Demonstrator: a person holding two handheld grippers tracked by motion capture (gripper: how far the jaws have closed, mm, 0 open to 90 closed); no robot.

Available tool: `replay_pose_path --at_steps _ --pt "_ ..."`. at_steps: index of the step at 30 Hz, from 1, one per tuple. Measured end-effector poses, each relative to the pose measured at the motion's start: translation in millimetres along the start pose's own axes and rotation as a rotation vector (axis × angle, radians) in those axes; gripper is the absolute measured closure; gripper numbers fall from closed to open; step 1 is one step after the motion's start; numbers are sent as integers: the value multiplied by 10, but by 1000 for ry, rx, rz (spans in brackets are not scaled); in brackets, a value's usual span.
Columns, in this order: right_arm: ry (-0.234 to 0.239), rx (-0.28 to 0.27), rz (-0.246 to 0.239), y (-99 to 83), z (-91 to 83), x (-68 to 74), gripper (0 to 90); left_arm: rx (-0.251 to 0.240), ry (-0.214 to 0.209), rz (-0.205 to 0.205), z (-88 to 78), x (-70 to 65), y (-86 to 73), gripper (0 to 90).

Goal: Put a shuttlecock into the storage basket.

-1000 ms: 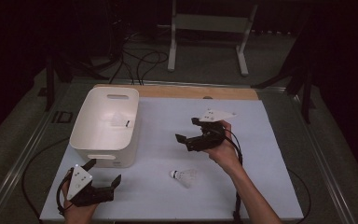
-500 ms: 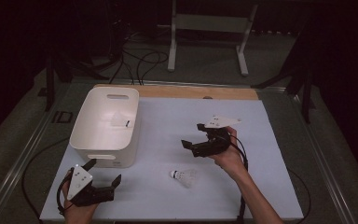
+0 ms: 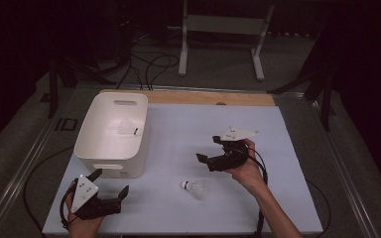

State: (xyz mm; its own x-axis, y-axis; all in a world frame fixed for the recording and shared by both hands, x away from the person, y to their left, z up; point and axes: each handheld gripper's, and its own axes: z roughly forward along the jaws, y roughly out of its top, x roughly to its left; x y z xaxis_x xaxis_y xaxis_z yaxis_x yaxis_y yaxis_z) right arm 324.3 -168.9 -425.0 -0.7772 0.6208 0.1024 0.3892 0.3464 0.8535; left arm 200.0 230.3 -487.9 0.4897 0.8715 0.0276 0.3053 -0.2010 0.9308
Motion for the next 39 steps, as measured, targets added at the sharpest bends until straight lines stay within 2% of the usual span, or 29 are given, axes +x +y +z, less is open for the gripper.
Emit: replay_pose_path --at_steps 21,34,39 --pt "-7 8 8 -235 -84 15 110 0 -1 1 6 -8 2 0" --pt "1 36 4 -313 -75 20 110 0 -2 0 10 -7 0 0" --pt "-2 62 21 -426 -65 1 125 1 -4 -1 15 -13 3 0"
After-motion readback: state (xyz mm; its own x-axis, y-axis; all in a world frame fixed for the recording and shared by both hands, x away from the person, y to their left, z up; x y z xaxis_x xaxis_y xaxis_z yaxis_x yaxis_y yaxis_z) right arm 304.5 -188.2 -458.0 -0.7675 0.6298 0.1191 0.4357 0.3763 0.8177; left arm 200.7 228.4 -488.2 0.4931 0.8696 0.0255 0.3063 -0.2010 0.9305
